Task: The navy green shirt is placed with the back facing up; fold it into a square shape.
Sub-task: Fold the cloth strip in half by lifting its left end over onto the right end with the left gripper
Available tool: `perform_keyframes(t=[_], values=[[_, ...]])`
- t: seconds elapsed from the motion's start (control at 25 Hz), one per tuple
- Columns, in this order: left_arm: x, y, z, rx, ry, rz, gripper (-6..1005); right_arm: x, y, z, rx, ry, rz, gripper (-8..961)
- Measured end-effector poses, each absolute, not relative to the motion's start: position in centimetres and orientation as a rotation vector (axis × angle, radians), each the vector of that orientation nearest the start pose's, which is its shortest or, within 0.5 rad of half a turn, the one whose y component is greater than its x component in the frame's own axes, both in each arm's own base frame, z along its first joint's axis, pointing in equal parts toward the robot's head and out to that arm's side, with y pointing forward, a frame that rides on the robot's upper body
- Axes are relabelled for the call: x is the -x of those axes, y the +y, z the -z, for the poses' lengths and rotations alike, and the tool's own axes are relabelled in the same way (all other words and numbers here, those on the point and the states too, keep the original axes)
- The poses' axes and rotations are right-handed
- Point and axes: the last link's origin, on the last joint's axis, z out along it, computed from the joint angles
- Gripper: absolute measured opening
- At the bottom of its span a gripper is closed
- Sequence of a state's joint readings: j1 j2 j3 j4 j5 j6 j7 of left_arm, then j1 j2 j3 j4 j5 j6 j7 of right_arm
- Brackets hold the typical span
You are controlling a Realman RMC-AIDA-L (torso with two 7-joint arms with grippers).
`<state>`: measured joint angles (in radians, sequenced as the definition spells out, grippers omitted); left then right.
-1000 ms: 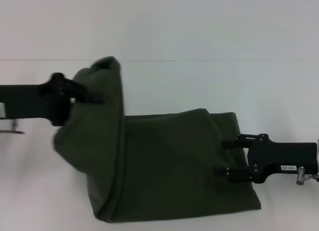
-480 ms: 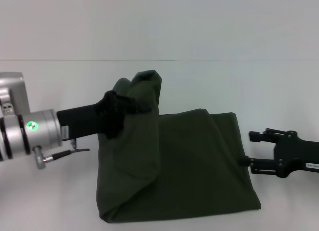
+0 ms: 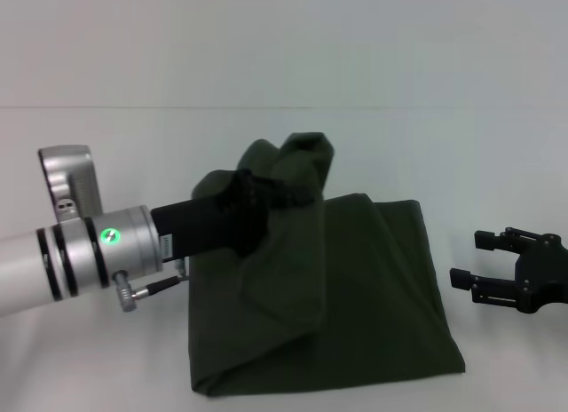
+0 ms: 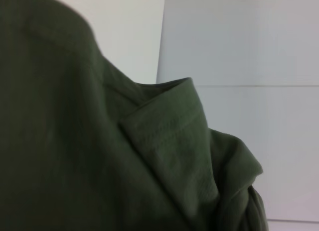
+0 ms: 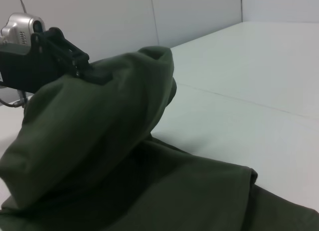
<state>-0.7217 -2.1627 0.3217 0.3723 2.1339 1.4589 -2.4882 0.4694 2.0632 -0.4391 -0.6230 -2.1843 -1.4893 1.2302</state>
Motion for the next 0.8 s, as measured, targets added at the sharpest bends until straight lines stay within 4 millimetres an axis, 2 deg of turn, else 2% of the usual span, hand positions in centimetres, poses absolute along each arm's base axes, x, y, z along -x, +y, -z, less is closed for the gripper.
perform_keyframes(t=[0.24, 0.4, 0.64, 0.8], values=[[20.7, 34.8, 7.4, -1.717, 2.142, -1.003, 80, -32.4, 31.2, -1.6, 2.552, 0.671, -0.525, 842], [20.8, 34.8, 8.2, -1.724, 2.17, -0.99, 80, -32.5, 31.1, -1.6, 2.55, 0.674, -0.524, 841], [20.6, 34.1, 9.2, -1.805, 2.112, -0.993, 100, -32.9, 30.8, -2.0, 2.526, 0.699, -0.54, 839], [20.5, 33.4, 10.2, -1.847, 2.063, -1.063, 139, -33.4, 30.5, -2.6, 2.488, 0.717, -0.561, 839]])
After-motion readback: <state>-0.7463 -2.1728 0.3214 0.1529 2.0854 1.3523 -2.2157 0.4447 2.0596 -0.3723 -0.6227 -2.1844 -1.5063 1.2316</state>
